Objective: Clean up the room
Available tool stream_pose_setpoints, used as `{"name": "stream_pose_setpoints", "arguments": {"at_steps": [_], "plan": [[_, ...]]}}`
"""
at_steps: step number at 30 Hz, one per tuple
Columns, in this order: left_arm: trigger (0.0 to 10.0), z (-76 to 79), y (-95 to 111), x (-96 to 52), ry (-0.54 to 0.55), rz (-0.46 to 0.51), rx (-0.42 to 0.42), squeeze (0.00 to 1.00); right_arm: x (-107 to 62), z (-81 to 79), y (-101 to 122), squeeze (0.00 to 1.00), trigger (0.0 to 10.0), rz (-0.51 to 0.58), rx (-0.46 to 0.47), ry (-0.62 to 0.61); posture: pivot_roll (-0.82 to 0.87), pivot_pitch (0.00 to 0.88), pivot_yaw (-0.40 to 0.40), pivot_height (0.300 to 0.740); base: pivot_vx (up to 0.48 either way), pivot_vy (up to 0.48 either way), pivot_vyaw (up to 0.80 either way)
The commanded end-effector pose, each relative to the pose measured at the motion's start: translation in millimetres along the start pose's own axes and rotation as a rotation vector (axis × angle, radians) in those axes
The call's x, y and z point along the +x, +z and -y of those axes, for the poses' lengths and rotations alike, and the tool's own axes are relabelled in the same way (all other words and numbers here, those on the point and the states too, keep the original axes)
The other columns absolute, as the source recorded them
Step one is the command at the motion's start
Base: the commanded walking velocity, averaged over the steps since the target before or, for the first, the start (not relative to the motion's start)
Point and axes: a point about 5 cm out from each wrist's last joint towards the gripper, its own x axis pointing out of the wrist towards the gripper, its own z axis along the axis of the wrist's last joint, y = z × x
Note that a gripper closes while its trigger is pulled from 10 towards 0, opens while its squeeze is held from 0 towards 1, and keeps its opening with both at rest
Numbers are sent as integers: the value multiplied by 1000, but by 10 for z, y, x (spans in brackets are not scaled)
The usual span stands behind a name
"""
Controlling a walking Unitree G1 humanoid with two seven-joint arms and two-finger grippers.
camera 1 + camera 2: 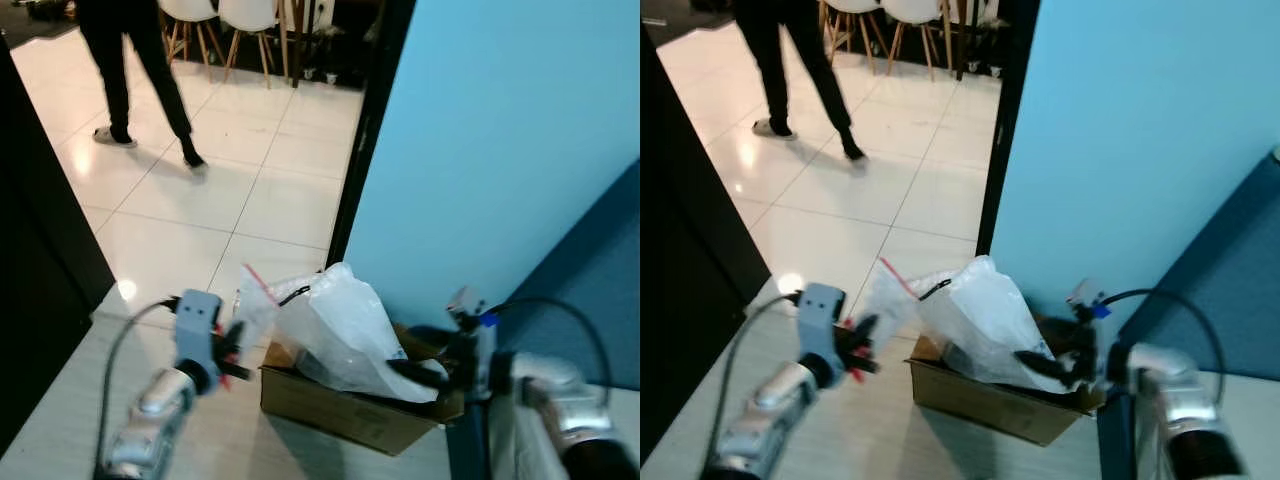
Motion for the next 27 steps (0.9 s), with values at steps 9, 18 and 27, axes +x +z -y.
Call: {"name": "stream_pose_setpoints", "arguments": {"at_steps": [9, 18, 27], "plan": [[10000, 159, -20, 60, -53, 13, 0, 0, -18, 107, -200, 0, 10000, -133, 116, -179, -16, 0, -84, 708, 0, 0, -753], [10000, 684, -121, 86, -345, 20, 68, 0, -12, 140, -501, 0, 10000, -283, 200, -389, -27, 0, -77, 708, 0, 0, -750], [10000, 893, -224, 185, -311, -27, 234, 0, 91, 92, -624, 0, 10000, -305, 229, -456, -35, 0, -64, 708, 0, 0, -747]]}}
